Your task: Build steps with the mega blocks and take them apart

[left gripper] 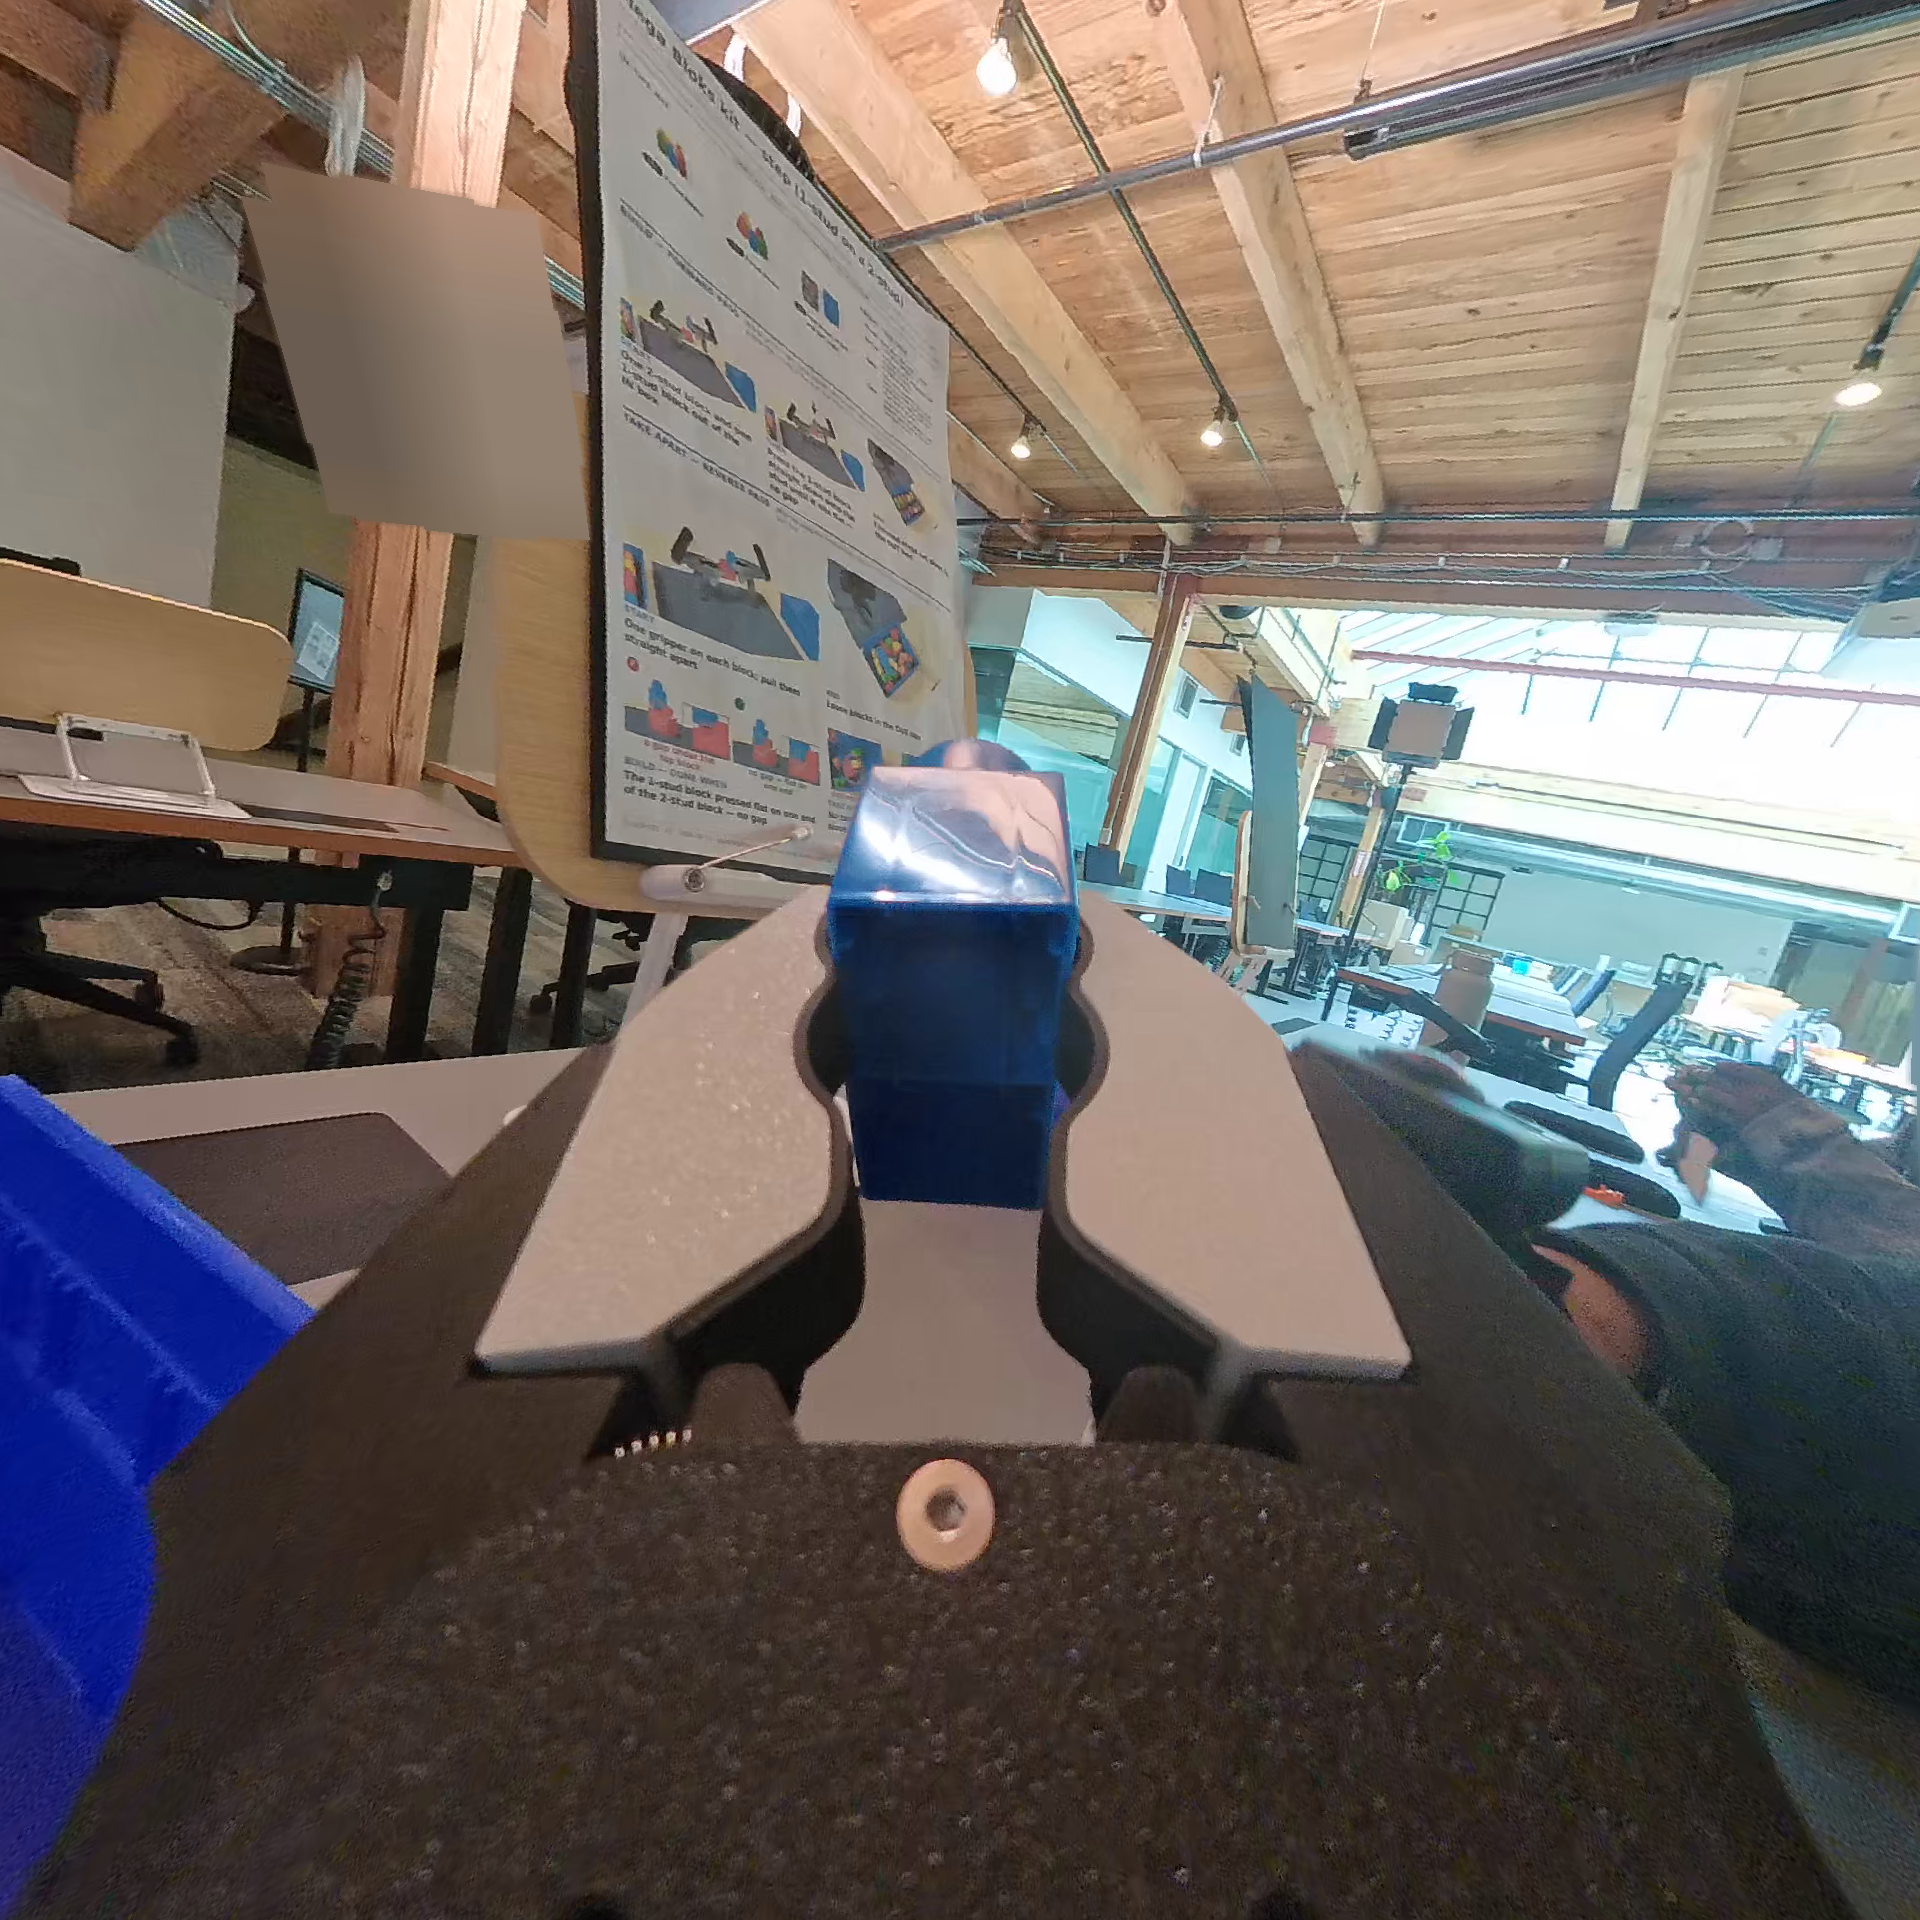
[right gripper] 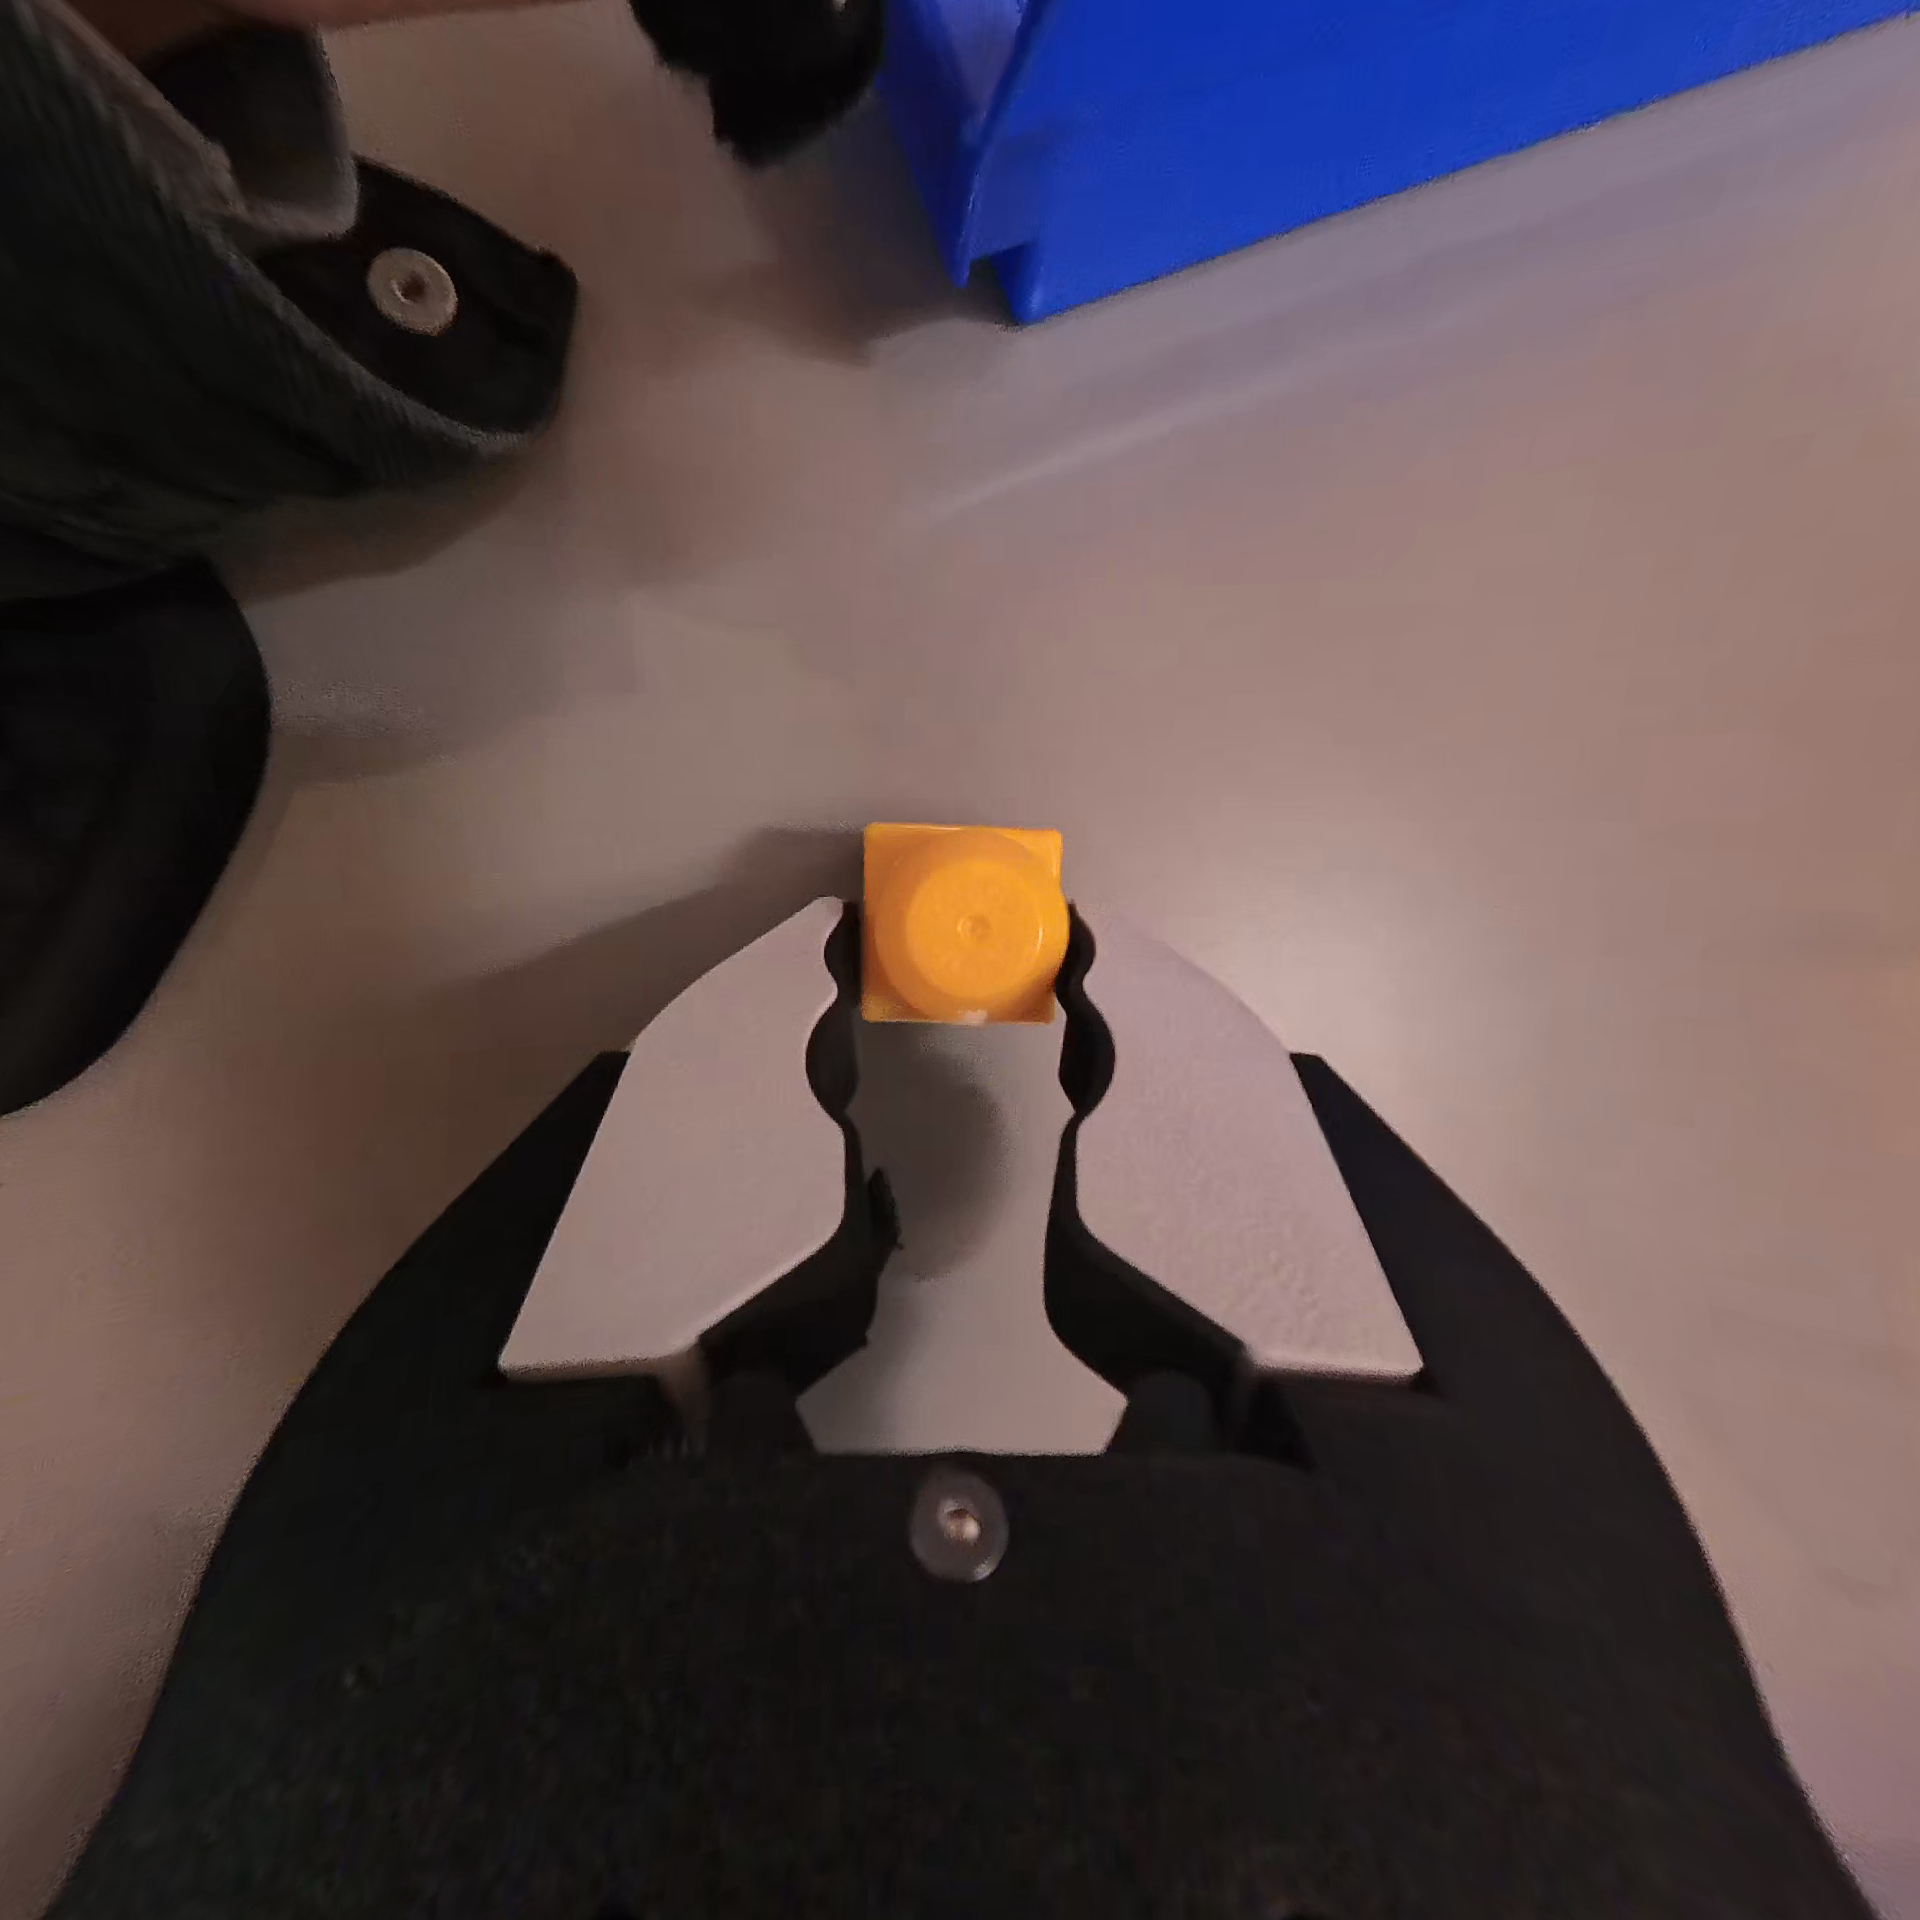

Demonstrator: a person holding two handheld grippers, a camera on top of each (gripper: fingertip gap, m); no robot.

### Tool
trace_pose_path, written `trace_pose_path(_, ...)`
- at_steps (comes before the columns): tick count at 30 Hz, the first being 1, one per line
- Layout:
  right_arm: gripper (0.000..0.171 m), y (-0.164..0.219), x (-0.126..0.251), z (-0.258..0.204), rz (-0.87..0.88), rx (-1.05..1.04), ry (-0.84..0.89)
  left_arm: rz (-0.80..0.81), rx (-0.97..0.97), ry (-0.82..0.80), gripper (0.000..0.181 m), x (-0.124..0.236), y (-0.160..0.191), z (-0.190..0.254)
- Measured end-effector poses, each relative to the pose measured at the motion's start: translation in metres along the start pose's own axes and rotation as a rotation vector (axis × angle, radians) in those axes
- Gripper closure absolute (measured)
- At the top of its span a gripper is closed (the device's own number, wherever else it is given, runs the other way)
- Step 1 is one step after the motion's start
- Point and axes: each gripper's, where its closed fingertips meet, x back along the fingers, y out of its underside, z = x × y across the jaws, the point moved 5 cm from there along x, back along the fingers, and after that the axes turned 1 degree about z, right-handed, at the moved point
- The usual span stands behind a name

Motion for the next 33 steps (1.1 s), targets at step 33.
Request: trace_pose_path(33, 0.135, 0.031, 0.165, 0.027, 1.091, -0.127, -0.302, -0.382, 0.106, 0.517, 0.144, -0.041, 0.075, 0.104)
